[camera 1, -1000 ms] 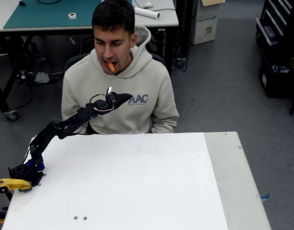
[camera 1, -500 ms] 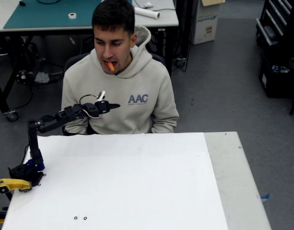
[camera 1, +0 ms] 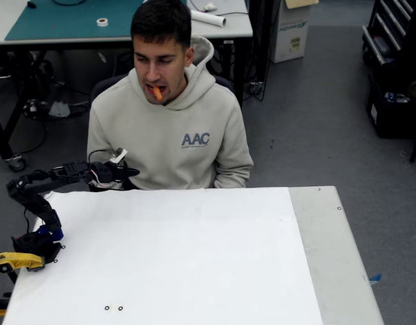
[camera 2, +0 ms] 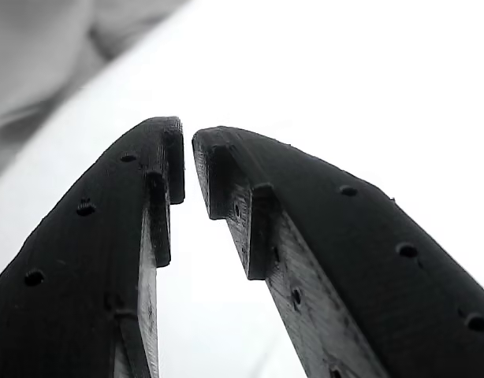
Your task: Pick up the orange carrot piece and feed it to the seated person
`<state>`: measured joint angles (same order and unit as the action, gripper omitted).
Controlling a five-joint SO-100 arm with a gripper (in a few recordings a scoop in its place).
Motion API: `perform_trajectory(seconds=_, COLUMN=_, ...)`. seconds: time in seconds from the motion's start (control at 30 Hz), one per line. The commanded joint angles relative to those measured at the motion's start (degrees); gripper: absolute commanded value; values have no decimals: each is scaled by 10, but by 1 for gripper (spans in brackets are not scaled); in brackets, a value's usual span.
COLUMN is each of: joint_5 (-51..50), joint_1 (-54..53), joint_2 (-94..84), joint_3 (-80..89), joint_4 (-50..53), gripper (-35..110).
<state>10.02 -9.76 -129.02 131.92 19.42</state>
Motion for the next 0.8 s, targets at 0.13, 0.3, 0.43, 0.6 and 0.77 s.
perform_trajectory(seconds=0.13, joint_5=-79, joint_1=62, joint_2=-249, joint_3=173, joint_4=-2, gripper=-2)
perform_trajectory(seconds=0.3, joint_5=-126, joint_1=98, joint_2=-392, joint_3=281, joint_4=-1, gripper=-2)
perform_trajectory(seconds=0.43, joint_5=-133, joint_1=134, joint_2=-474, joint_3=356, joint_4=-1, gripper=-2)
perform_trajectory(seconds=0.6, joint_5=-133, joint_1=164, joint_2=-547, joint_3=425, joint_4=2, gripper=-2)
perform_trajectory(seconds=0.77, joint_5=-140, joint_1=178, joint_2=-580, joint_3=425, joint_4=75, gripper=-2)
